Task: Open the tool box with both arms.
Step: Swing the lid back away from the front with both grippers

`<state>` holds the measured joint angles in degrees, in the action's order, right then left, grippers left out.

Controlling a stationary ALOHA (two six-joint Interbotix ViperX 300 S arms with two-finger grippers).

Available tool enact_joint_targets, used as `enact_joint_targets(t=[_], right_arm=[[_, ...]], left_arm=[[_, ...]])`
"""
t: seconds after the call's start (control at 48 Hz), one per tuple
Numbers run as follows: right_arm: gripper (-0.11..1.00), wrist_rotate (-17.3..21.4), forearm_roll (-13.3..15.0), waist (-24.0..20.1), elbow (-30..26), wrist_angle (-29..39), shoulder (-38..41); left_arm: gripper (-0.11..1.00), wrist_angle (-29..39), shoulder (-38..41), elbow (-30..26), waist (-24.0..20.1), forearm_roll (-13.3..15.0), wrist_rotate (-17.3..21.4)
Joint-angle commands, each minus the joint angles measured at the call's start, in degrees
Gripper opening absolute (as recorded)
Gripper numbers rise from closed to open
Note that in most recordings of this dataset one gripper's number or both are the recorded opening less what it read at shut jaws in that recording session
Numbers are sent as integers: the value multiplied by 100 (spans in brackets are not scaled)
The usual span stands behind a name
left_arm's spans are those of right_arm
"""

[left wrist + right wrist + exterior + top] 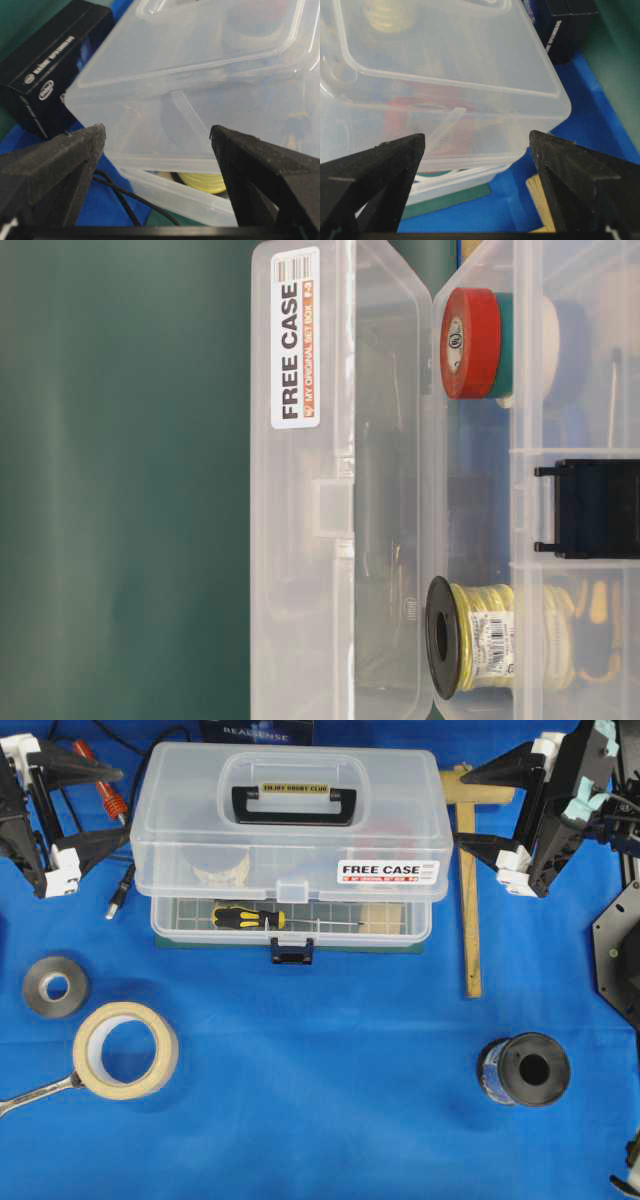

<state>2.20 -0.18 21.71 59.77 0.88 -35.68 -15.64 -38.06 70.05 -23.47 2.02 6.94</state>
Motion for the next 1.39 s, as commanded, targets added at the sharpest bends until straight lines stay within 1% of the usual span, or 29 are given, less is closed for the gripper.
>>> enact_joint_targets(t=[0.0,0.291,0.395,0.895,1.207,1.29,1.374], right_arm=[[87,9,-9,-35,-308,-158,-26],[87,9,-9,79,-316,-246,-26],[87,9,-9,149,-325,-316,-26],[87,9,-9,633,-396,-677,176],[87,9,-9,976,-492,-721,413],[87,9,-9,1046,-527,-756,475],[87,9,-9,1134,-554,-782,545]], left_arm=[[90,-185,-26,-272,-18,0,0],[90,-316,-26,-281,-62,0,0],[90,-396,-26,-290,-149,0,0],[90,-606,158,-360,-703,0,9],[90,-694,422,-475,-1063,9,18],[90,-712,536,-527,-1160,0,35],[90,-712,668,-589,-1222,0,132]])
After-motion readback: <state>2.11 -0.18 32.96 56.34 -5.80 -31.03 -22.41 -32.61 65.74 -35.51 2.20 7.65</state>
